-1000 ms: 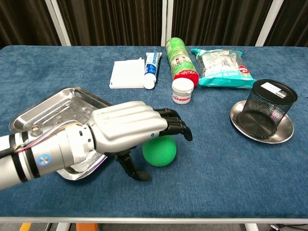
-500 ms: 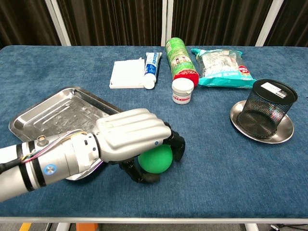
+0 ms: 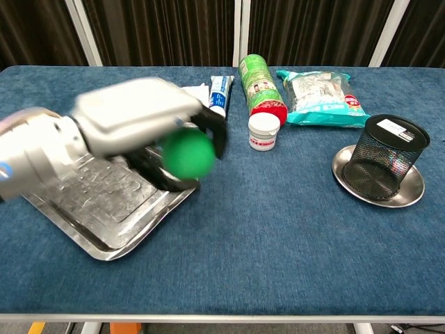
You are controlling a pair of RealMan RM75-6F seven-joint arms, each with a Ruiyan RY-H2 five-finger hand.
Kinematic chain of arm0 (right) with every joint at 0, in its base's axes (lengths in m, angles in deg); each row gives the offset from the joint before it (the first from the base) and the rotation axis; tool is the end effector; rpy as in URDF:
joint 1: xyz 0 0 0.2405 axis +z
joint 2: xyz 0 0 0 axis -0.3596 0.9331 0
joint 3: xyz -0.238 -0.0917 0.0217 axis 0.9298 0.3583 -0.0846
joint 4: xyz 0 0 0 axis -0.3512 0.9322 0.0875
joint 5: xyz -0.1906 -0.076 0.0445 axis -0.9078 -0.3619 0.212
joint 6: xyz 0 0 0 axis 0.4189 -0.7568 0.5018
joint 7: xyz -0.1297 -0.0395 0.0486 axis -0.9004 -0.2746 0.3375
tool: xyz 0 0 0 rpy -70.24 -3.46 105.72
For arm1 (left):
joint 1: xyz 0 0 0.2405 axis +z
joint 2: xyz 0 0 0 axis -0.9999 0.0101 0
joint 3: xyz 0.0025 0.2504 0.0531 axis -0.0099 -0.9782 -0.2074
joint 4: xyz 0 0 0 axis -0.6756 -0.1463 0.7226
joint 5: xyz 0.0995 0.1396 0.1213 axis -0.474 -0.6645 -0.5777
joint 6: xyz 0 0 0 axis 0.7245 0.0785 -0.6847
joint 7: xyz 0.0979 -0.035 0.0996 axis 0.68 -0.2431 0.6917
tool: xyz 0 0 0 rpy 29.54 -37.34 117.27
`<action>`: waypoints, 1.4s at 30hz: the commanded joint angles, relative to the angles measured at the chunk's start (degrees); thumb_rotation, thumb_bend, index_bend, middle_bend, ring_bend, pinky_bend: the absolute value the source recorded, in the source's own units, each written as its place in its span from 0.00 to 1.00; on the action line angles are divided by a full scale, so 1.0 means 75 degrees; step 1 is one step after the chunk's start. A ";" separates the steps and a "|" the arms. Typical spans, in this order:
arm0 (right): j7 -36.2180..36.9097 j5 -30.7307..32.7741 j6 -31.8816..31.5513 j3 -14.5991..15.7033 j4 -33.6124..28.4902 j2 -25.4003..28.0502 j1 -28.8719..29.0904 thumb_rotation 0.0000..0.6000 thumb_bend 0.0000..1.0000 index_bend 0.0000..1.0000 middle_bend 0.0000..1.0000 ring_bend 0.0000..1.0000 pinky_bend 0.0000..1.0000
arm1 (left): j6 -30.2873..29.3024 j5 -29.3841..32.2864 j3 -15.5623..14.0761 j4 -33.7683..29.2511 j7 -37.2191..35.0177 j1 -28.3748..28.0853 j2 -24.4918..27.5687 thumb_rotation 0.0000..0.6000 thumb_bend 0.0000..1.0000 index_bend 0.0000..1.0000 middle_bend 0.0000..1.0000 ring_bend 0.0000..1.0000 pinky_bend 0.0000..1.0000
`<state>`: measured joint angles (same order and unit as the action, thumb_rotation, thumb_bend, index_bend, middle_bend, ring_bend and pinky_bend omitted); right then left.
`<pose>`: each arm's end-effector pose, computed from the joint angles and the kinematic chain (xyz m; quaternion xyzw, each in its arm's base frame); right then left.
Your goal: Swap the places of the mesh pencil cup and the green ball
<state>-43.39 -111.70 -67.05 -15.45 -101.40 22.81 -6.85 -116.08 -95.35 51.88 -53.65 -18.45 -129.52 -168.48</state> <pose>-0.2894 -0.2567 0.1740 0.5356 -0.4472 0.4637 0.5460 -0.0895 0.2656 -0.0326 -0.8139 -0.2300 -0.4513 0.2846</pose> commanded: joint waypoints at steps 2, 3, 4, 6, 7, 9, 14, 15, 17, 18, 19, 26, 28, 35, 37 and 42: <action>-0.0050 -0.0013 0.0002 -0.0011 -0.0040 0.0010 0.0004 1.00 0.00 0.00 0.01 0.00 0.02 | -0.0342 0.0475 -0.0005 0.0298 -0.0373 0.0437 0.0414 1.00 0.35 0.43 0.44 0.37 0.62; -0.0067 -0.0008 0.0006 -0.0018 -0.0051 0.0009 0.0008 1.00 0.00 0.00 0.01 0.00 0.02 | -0.0361 0.0492 -0.0069 0.0444 -0.0461 0.0492 0.0393 1.00 0.35 0.43 0.44 0.36 0.62; -0.0086 -0.0001 0.0015 -0.0024 -0.0060 0.0005 0.0014 1.00 0.00 0.00 0.01 0.00 0.02 | -0.0352 0.0513 -0.0113 0.0607 -0.0555 0.0522 0.0360 1.00 0.35 0.43 0.43 0.36 0.62; -0.0122 0.0017 0.0056 -0.0033 -0.0078 -0.0015 0.0038 1.00 0.00 0.00 0.01 0.00 0.02 | -0.0289 0.0551 -0.0215 0.0998 -0.0815 0.0566 0.0183 1.00 0.35 0.42 0.43 0.36 0.62; -0.0139 0.0016 0.0082 -0.0034 -0.0090 -0.0029 0.0054 1.00 0.00 0.00 0.01 0.00 0.02 | -0.0235 0.0587 -0.0256 0.1225 -0.0961 0.0579 0.0060 1.00 0.35 0.42 0.43 0.36 0.62; -0.0176 0.0000 0.0109 -0.0029 -0.0106 -0.0047 0.0073 1.00 0.00 0.00 0.01 0.00 0.02 | -0.0165 0.0601 -0.0321 0.1566 -0.1149 0.0591 -0.0137 1.00 0.35 0.42 0.43 0.36 0.62; -0.0203 0.0021 0.0102 -0.0046 -0.0125 -0.0026 0.0060 1.00 0.00 0.00 0.01 0.00 0.02 | -0.0172 0.0551 -0.0413 0.2027 -0.1331 0.0635 -0.0402 1.00 0.34 0.42 0.42 0.34 0.61; -0.0195 0.0027 0.0095 -0.0048 -0.0126 -0.0023 0.0052 1.00 0.00 0.00 0.01 0.00 0.02 | -0.0192 0.0540 -0.0425 0.2093 -0.1327 0.0649 -0.0434 1.00 0.33 0.41 0.41 0.33 0.61; -0.0181 0.0030 0.0085 -0.0037 -0.0119 -0.0026 0.0028 1.00 0.00 0.00 0.01 0.00 0.02 | -0.0225 0.0525 -0.0453 0.2214 -0.1355 0.0682 -0.0490 1.00 0.31 0.41 0.39 0.30 0.61; -0.0176 0.0026 0.0083 -0.0029 -0.0113 -0.0030 0.0019 1.00 0.00 0.00 0.01 0.00 0.02 | -0.0232 0.0521 -0.0461 0.2237 -0.1395 0.0693 -0.0501 1.00 0.30 0.41 0.38 0.29 0.61; -0.0168 0.0025 0.0083 -0.0021 -0.0102 -0.0037 0.0011 1.00 0.00 0.00 0.01 0.00 0.02 | -0.0254 0.0499 -0.0471 0.2262 -0.1433 0.0704 -0.0507 1.00 0.29 0.40 0.37 0.27 0.60; -0.0112 0.0018 0.0058 -0.0046 -0.0076 -0.0036 -0.0012 1.00 0.00 0.00 0.01 0.00 0.02 | -0.0521 0.0458 -0.0381 0.1993 -0.1647 0.0801 -0.0240 1.00 0.23 0.29 0.26 0.16 0.45; -0.0117 0.0004 0.0046 -0.0045 -0.0088 -0.0025 -0.0020 1.00 0.00 0.00 0.01 0.00 0.02 | -0.0636 0.0473 -0.0361 0.1866 -0.1625 0.0869 -0.0125 1.00 0.21 0.28 0.25 0.15 0.43; -0.0159 -0.0175 -0.0153 0.0026 -0.0185 0.0038 -0.0143 1.00 0.00 0.00 0.01 0.00 0.02 | -0.1779 0.0500 -0.0189 0.1217 -0.1460 0.1476 0.0581 1.00 0.18 0.27 0.24 0.15 0.41; -0.0249 -0.0356 -0.0301 0.0130 -0.0184 0.0061 -0.0236 1.00 0.00 0.00 0.01 0.00 0.02 | -0.2421 0.0534 -0.0091 0.1049 -0.1361 0.1828 0.0893 1.00 0.17 0.27 0.24 0.15 0.39; -0.0580 -0.0835 -0.0616 0.0563 0.0091 0.0089 -0.0556 1.00 0.00 0.00 0.00 0.00 0.00 | -0.3585 0.0836 -0.0042 0.0987 -0.1387 0.2739 0.1455 1.00 0.15 0.22 0.22 0.14 0.34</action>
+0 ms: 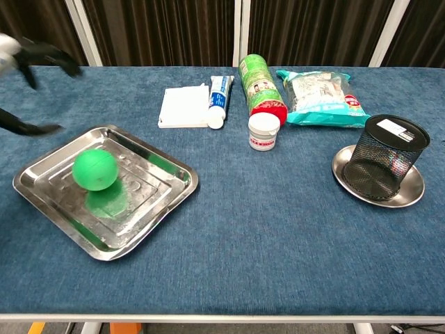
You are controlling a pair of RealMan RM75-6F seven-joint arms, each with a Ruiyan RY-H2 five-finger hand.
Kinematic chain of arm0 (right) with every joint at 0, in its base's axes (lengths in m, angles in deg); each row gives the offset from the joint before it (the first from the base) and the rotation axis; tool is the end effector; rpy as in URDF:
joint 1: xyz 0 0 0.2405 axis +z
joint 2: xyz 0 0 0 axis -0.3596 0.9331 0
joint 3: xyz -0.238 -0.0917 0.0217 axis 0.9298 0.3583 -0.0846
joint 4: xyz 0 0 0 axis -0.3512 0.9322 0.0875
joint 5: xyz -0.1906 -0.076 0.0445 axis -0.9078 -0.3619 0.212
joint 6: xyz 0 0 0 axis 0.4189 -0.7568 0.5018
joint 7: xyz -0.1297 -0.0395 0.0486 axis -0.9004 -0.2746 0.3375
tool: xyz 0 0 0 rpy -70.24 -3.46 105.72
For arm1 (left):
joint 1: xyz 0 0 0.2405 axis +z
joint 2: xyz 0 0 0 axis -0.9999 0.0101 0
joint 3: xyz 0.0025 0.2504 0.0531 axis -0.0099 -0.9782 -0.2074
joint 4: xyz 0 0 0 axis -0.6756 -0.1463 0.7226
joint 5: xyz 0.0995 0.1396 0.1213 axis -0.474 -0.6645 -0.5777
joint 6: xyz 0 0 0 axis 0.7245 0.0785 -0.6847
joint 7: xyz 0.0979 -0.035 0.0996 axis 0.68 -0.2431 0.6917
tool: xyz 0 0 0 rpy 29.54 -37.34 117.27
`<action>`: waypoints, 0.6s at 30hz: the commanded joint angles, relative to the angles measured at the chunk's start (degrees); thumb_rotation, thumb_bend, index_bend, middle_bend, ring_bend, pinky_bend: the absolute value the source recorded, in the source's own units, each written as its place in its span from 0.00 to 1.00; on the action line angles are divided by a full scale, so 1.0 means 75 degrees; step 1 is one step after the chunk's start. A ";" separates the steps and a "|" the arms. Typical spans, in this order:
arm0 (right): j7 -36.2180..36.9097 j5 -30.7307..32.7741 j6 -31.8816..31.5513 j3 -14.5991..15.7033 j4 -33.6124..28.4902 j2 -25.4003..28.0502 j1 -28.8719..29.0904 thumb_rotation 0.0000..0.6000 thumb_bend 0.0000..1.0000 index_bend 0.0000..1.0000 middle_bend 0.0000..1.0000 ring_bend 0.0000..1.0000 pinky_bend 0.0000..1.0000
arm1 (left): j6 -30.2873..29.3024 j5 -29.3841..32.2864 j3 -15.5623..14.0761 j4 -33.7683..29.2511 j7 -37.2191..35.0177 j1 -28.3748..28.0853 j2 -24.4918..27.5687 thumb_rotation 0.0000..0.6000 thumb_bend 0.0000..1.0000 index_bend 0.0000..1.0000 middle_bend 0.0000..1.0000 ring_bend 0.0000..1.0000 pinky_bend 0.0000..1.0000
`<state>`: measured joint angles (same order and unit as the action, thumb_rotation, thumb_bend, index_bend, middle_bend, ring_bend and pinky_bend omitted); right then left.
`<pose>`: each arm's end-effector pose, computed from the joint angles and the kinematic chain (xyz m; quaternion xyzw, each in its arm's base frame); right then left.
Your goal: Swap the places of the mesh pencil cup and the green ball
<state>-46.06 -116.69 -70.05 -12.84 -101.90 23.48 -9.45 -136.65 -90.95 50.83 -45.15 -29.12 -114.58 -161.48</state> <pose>-0.2913 -0.2341 0.1724 0.5659 -0.4213 0.4464 0.5505 -0.2176 0.2729 0.0523 -0.6702 -0.3070 -0.4694 0.4861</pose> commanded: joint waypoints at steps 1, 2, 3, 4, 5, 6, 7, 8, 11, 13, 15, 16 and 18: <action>-0.0341 -0.0183 -0.0320 0.0268 0.0199 -0.0034 -0.0298 1.00 0.00 0.00 0.00 0.00 0.00 | -0.0939 0.0346 0.0065 -0.0141 0.0030 0.0905 0.0612 1.00 0.15 0.20 0.20 0.11 0.31; -0.0522 -0.0185 -0.0496 0.0323 0.0243 -0.0089 -0.0428 1.00 0.00 0.00 0.00 0.00 0.00 | -0.1045 0.0462 0.0020 -0.0149 -0.0013 0.1099 0.0722 1.00 0.15 0.18 0.16 0.09 0.29; -0.0645 -0.0181 -0.0641 0.0359 0.0263 -0.0133 -0.0532 1.00 0.00 0.00 0.00 0.00 0.00 | -0.1107 0.0538 -0.0022 -0.0162 -0.0072 0.1238 0.0792 1.00 0.14 0.16 0.14 0.08 0.27; -0.0735 -0.0174 -0.0790 0.0389 0.0274 -0.0178 -0.0641 1.00 0.00 0.00 0.00 0.00 0.00 | -0.1140 0.0611 -0.0075 -0.0175 -0.0146 0.1370 0.0859 1.00 0.14 0.15 0.12 0.06 0.25; -0.0812 -0.0178 -0.0970 0.0433 0.0286 -0.0232 -0.0778 1.00 0.00 0.00 0.00 0.00 0.00 | -0.1154 0.0685 -0.0160 -0.0204 -0.0281 0.1532 0.0941 1.00 0.14 0.15 0.12 0.05 0.23; -0.0831 -0.0181 -0.1081 0.0466 0.0293 -0.0267 -0.0871 1.00 0.00 0.00 0.00 0.00 0.00 | -0.1159 0.0730 -0.0220 -0.0213 -0.0398 0.1645 0.0986 1.00 0.14 0.14 0.10 0.05 0.22; -0.0838 -0.0184 -0.1169 0.0500 0.0304 -0.0300 -0.0956 1.00 0.01 0.00 0.00 0.00 0.00 | -0.1160 0.0753 -0.0281 -0.0202 -0.0494 0.1744 0.1022 1.00 0.14 0.13 0.09 0.04 0.21; -0.0853 -0.0192 -0.1246 0.0557 0.0329 -0.0343 -0.1053 1.00 0.01 0.00 0.00 0.00 0.00 | -0.1168 0.0748 -0.0366 -0.0172 -0.0593 0.1862 0.1055 1.00 0.14 0.13 0.09 0.04 0.21; -0.0950 -0.0168 -0.1289 0.0717 0.0409 -0.0475 -0.1247 1.00 0.02 0.00 0.00 0.00 0.00 | -0.1309 0.0661 -0.0516 -0.0112 -0.0706 0.2131 0.1025 1.00 0.14 0.12 0.09 0.03 0.21; -0.1001 -0.0132 -0.1268 0.0786 0.0488 -0.0584 -0.1328 1.00 0.03 0.00 0.00 0.00 0.00 | -0.1394 0.0623 -0.0575 -0.0126 -0.0716 0.2273 0.0988 1.00 0.14 0.12 0.09 0.03 0.21; -0.0999 -0.0088 -0.1209 0.0833 0.0612 -0.0711 -0.1385 1.00 0.03 0.00 0.00 0.00 0.00 | -0.1442 0.0593 -0.0619 -0.0133 -0.0758 0.2402 0.0948 1.00 0.14 0.12 0.09 0.03 0.20; -0.0986 -0.0080 -0.1183 0.0840 0.0657 -0.0749 -0.1396 1.00 0.04 0.00 0.00 0.00 0.00 | -0.1424 0.0593 -0.0633 -0.0135 -0.0776 0.2439 0.0943 1.00 0.14 0.12 0.09 0.03 0.20; -0.0985 -0.0121 -0.1174 0.0840 0.0752 -0.0795 -0.1407 1.00 0.04 0.00 0.00 0.00 0.00 | -0.1334 0.0602 -0.0656 -0.0138 -0.0762 0.2488 0.0955 1.00 0.14 0.12 0.09 0.03 0.20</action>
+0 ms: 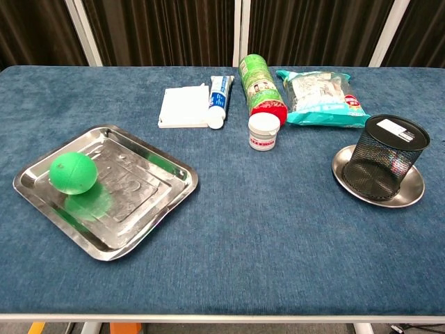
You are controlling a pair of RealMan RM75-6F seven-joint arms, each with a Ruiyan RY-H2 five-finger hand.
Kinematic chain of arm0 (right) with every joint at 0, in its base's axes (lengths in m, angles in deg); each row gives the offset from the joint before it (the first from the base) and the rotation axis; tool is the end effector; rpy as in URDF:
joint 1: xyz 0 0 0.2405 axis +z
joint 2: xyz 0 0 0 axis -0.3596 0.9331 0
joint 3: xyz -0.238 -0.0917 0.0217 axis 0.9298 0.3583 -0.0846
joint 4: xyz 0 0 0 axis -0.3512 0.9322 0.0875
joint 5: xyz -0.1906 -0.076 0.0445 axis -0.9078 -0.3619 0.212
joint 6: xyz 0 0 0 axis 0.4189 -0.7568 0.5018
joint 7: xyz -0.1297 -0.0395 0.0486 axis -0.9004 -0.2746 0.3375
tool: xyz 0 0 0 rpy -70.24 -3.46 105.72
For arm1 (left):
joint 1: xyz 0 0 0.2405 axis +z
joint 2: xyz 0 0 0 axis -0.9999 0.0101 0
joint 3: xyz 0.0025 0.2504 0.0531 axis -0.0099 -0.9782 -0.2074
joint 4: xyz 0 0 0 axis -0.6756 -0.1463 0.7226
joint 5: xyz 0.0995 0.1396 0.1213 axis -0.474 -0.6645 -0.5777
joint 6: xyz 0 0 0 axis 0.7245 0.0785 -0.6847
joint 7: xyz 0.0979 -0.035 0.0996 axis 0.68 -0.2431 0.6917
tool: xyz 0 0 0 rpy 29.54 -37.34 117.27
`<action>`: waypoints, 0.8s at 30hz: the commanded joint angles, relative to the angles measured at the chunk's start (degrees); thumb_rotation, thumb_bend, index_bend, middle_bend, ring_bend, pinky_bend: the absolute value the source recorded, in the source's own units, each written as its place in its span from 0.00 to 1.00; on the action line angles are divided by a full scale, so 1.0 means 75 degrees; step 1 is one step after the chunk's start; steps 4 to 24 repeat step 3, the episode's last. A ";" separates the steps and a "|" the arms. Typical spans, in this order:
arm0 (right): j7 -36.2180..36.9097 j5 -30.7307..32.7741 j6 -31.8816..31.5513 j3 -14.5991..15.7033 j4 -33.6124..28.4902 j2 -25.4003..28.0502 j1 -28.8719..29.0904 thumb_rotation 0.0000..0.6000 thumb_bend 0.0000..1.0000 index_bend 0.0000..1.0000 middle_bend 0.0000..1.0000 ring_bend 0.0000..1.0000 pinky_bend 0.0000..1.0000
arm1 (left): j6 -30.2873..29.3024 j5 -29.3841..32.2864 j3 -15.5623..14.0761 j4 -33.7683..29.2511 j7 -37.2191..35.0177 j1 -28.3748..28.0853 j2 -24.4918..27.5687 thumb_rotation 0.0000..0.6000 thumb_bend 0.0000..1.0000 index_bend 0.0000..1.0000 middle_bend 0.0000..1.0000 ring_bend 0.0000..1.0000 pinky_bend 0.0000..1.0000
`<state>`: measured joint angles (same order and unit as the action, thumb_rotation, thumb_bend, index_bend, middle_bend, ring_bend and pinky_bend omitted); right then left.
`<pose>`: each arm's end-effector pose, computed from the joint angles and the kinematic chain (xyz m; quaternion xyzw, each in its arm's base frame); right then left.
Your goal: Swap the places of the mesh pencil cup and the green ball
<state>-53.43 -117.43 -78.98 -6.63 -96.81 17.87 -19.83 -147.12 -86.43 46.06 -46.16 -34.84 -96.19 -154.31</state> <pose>-0.3364 -0.1556 0.1537 0.5480 -0.4188 0.3670 0.6242 -0.3172 0.1753 0.1080 -0.5687 -0.3945 -0.3946 0.6044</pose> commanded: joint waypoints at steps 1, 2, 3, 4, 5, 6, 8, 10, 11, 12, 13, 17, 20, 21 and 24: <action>-0.0025 -0.0053 -0.0015 0.0001 0.0108 -0.0065 -0.0034 1.00 0.04 0.00 0.00 0.00 0.00 | 0.0103 -0.0002 -0.0019 -0.0006 0.0006 0.0055 -0.0001 1.00 0.14 0.12 0.09 0.03 0.20; -0.0049 -0.0074 -0.0045 -0.0011 0.0126 -0.0080 -0.0044 1.00 0.04 0.00 0.00 0.00 0.00 | 0.0115 -0.0011 -0.0008 -0.0005 -0.0008 0.0069 -0.0008 1.00 0.14 0.12 0.09 0.03 0.20; -0.0072 -0.0096 -0.0080 -0.0027 0.0141 -0.0103 -0.0057 1.00 0.04 0.00 0.00 0.00 0.00 | 0.0092 -0.0041 0.0021 0.0018 -0.0039 0.0090 -0.0035 1.00 0.14 0.12 0.09 0.03 0.20; -0.0072 -0.0096 -0.0080 -0.0027 0.0141 -0.0103 -0.0057 1.00 0.04 0.00 0.00 0.00 0.00 | 0.0092 -0.0041 0.0021 0.0018 -0.0039 0.0090 -0.0035 1.00 0.14 0.12 0.09 0.03 0.20; -0.0072 -0.0096 -0.0080 -0.0027 0.0141 -0.0103 -0.0057 1.00 0.04 0.00 0.00 0.00 0.00 | 0.0092 -0.0041 0.0021 0.0018 -0.0039 0.0090 -0.0035 1.00 0.14 0.12 0.09 0.03 0.20; -0.0072 -0.0096 -0.0080 -0.0027 0.0141 -0.0103 -0.0057 1.00 0.04 0.00 0.00 0.00 0.00 | 0.0092 -0.0041 0.0021 0.0018 -0.0039 0.0090 -0.0035 1.00 0.14 0.12 0.09 0.03 0.20; -0.0072 -0.0096 -0.0080 -0.0027 0.0141 -0.0103 -0.0057 1.00 0.04 0.00 0.00 0.00 0.00 | 0.0092 -0.0041 0.0021 0.0018 -0.0039 0.0090 -0.0035 1.00 0.14 0.12 0.09 0.03 0.20; -0.0072 -0.0096 -0.0080 -0.0027 0.0141 -0.0103 -0.0057 1.00 0.04 0.00 0.00 0.00 0.00 | 0.0092 -0.0041 0.0021 0.0018 -0.0039 0.0090 -0.0035 1.00 0.14 0.12 0.09 0.03 0.20; -0.0072 -0.0096 -0.0080 -0.0027 0.0141 -0.0103 -0.0057 1.00 0.04 0.00 0.00 0.00 0.00 | 0.0092 -0.0041 0.0021 0.0018 -0.0039 0.0090 -0.0035 1.00 0.14 0.12 0.09 0.03 0.20; -0.0072 -0.0096 -0.0080 -0.0027 0.0141 -0.0103 -0.0057 1.00 0.04 0.00 0.00 0.00 0.00 | 0.0092 -0.0041 0.0021 0.0018 -0.0039 0.0090 -0.0035 1.00 0.14 0.12 0.09 0.03 0.20; -0.0072 -0.0096 -0.0080 -0.0027 0.0141 -0.0103 -0.0057 1.00 0.04 0.00 0.00 0.00 0.00 | 0.0092 -0.0041 0.0021 0.0018 -0.0039 0.0090 -0.0035 1.00 0.14 0.12 0.09 0.03 0.20; -0.0072 -0.0096 -0.0080 -0.0027 0.0141 -0.0103 -0.0057 1.00 0.04 0.00 0.00 0.00 0.00 | 0.0092 -0.0041 0.0021 0.0018 -0.0039 0.0090 -0.0035 1.00 0.14 0.12 0.09 0.03 0.20; -0.0072 -0.0096 -0.0080 -0.0027 0.0141 -0.0103 -0.0057 1.00 0.04 0.00 0.00 0.00 0.00 | 0.0092 -0.0041 0.0021 0.0018 -0.0039 0.0090 -0.0035 1.00 0.14 0.12 0.09 0.03 0.20; -0.0072 -0.0096 -0.0080 -0.0027 0.0141 -0.0103 -0.0057 1.00 0.04 0.00 0.00 0.00 0.00 | 0.0092 -0.0041 0.0021 0.0018 -0.0039 0.0090 -0.0035 1.00 0.14 0.12 0.09 0.03 0.20; -0.0072 -0.0096 -0.0080 -0.0027 0.0141 -0.0103 -0.0057 1.00 0.04 0.00 0.00 0.00 0.00 | 0.0092 -0.0041 0.0021 0.0018 -0.0039 0.0090 -0.0035 1.00 0.14 0.12 0.09 0.03 0.20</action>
